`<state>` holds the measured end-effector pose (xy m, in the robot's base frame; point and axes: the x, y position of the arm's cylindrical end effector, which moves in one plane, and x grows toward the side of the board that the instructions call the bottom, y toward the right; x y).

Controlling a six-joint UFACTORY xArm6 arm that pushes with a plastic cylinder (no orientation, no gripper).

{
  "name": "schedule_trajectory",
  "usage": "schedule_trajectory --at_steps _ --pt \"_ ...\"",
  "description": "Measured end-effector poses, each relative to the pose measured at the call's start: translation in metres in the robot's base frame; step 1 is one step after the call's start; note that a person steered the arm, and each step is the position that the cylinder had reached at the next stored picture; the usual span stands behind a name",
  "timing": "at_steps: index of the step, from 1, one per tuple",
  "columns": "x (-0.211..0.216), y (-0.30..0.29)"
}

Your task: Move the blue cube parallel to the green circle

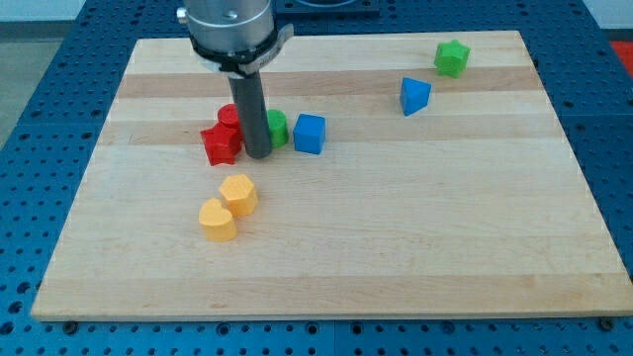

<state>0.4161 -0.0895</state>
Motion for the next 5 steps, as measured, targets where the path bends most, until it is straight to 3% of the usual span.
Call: schedule_trajectory --at_steps 1,3,4,5 --pt "0.000 0.000" --pt "-0.007 0.107" --pt "-0.007 0.109" --pt "0.023 0.109"
